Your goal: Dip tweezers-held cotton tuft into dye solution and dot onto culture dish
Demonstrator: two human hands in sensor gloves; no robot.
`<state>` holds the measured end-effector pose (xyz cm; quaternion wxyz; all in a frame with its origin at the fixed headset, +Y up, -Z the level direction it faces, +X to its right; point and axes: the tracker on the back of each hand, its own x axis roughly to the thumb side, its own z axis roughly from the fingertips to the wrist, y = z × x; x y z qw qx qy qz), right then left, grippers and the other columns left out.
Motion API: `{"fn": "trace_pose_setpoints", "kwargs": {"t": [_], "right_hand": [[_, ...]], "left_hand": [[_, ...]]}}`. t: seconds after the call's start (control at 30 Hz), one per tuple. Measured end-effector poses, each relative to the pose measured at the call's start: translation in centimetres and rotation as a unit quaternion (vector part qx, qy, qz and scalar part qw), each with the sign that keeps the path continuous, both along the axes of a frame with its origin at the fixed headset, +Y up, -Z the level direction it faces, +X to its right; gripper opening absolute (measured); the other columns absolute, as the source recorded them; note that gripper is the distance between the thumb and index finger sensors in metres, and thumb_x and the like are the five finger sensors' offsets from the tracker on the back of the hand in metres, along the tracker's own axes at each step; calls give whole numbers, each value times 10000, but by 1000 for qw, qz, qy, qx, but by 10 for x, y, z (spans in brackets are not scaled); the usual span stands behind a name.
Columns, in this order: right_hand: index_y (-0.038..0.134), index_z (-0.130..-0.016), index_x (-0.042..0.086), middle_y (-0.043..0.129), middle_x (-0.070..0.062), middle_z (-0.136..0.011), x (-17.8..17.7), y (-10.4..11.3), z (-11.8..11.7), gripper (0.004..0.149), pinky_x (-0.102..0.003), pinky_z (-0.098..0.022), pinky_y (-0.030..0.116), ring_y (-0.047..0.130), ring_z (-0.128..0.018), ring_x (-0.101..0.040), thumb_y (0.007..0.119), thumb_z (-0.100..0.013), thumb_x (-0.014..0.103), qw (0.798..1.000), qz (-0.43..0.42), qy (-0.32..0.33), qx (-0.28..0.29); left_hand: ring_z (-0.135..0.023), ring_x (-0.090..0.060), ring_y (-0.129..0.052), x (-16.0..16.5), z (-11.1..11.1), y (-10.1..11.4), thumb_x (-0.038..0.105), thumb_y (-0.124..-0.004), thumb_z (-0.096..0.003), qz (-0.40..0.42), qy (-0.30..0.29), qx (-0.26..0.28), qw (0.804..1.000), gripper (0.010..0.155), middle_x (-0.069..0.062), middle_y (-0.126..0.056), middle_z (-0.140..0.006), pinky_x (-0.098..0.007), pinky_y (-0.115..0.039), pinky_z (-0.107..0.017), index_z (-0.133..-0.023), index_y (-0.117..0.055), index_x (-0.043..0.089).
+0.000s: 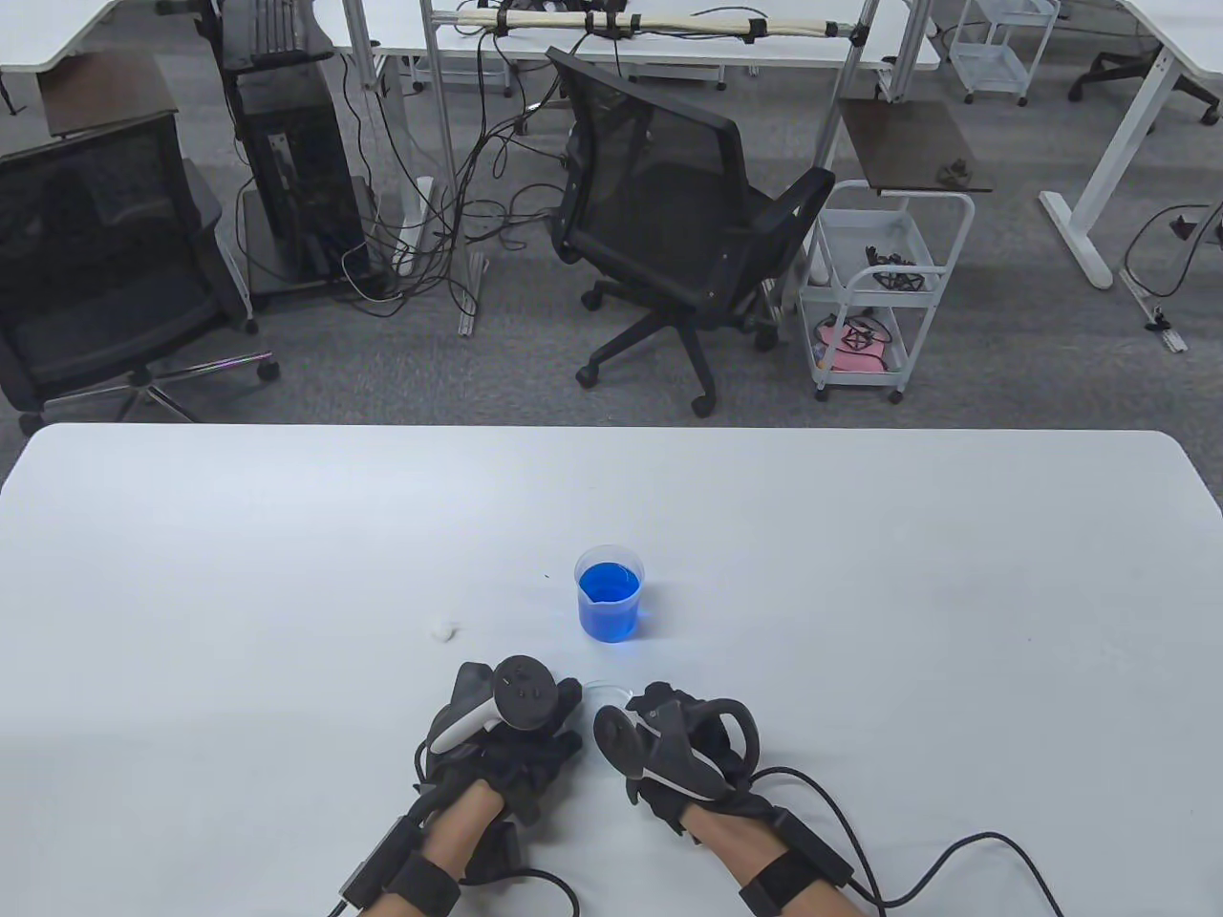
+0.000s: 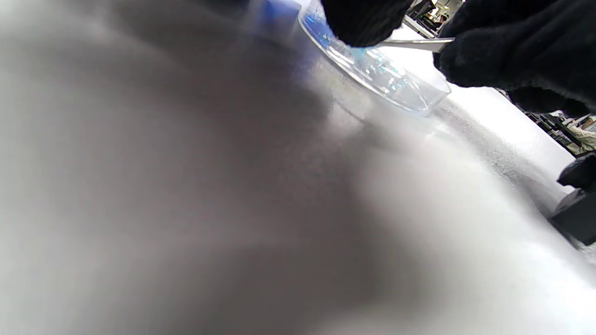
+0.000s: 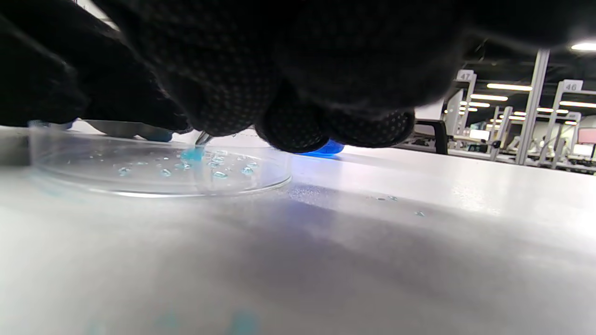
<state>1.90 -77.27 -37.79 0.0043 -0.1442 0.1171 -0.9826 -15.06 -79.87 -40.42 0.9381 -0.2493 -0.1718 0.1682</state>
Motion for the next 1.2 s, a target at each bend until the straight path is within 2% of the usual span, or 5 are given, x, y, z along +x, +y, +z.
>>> {"fn": "trace_pose_setpoints", "kwargs": {"t": [0.3, 0.63, 1.0, 1.2], "right_hand": [[1071, -488, -3, 1033, -238, -519, 11, 26, 2, 408, -298, -38, 885, 977, -161, -144, 935, -256, 304, 998, -45, -14, 38], [1074, -485, -2, 1037, -236, -516, 5, 0, -4, 407, -297, -39, 886, 977, -162, -144, 935, -257, 304, 1000, 4, -14, -1], [1072, -487, -3, 1034, -239, -517, 26, 32, 0, 408, -299, -37, 885, 977, -160, -146, 935, -256, 303, 997, -52, -37, 40], [1074, -485, -2, 1035, -238, -516, 21, 10, -6, 406, -298, -38, 885, 977, -161, -143, 935, -255, 304, 999, -16, -34, 12]], "left_hand": [[-1051, -538, -121, 0, 0, 0, 367, -637, -633, -1, 1, -1, 1000, 653, -264, -138, -1219, -767, -181, -667, -1156, -279, 212], [-1050, -540, -122, 0, 0, 0, 365, -638, -633, -2, 1, -2, 1000, 653, -267, -137, -1219, -767, -180, -667, -1157, -279, 211], [-1050, -539, -120, 0, 0, 0, 366, -636, -634, -2, 1, -2, 1000, 653, -266, -135, -1219, -767, -180, -668, -1157, -276, 212], [-1051, -538, -120, 0, 0, 0, 367, -636, -634, -2, 1, -2, 1000, 652, -264, -134, -1219, -768, -179, -667, -1156, -276, 216]]}}
